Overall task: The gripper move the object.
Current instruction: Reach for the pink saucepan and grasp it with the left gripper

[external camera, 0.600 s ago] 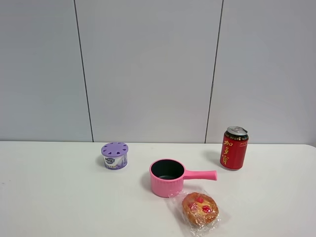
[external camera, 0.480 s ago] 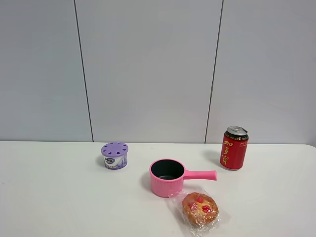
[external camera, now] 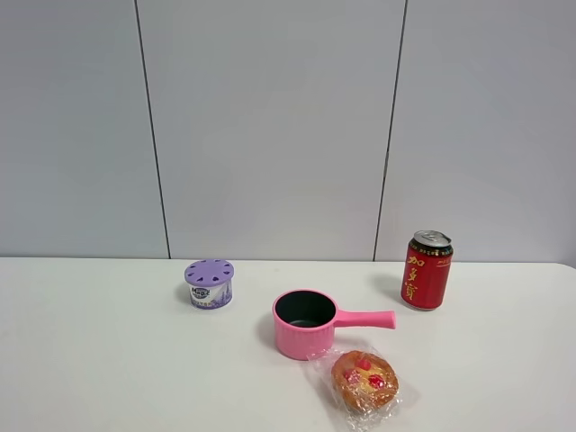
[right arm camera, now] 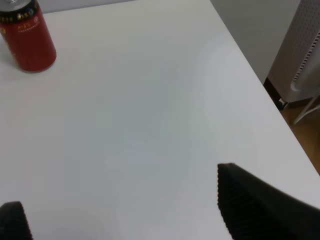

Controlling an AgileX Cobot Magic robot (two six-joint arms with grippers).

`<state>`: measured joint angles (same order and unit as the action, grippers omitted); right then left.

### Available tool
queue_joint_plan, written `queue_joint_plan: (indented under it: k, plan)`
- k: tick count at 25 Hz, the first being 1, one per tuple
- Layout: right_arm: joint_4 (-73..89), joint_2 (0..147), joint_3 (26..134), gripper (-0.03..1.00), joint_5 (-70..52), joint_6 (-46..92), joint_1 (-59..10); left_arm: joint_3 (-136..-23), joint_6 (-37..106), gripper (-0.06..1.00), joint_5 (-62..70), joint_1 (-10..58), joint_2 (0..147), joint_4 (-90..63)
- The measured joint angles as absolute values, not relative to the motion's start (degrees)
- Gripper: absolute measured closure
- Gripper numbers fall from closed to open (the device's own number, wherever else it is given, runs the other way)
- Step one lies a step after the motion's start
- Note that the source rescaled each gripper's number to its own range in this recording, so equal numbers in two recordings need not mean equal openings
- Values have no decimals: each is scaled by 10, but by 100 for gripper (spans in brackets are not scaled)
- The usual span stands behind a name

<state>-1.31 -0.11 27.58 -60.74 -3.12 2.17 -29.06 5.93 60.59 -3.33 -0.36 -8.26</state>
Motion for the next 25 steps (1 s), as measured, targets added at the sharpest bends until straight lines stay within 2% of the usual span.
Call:
queue_joint_plan:
  k: [6, 10, 18, 25]
  plan:
    - [-13, -1, 276, -3, -607, -31, 22, -295, 59, -6, 599, -33, 0, -125]
    - [-13, -1, 276, -3, -607, -31, 22, -363, 106, -6, 569, -33, 51, -209]
    - [-13, -1, 276, -3, -607, -31, 22, -565, 419, -6, 505, -33, 308, -425]
    - [-13, -1, 276, -3, -607, -31, 22, -648, 777, -6, 523, -33, 587, -648]
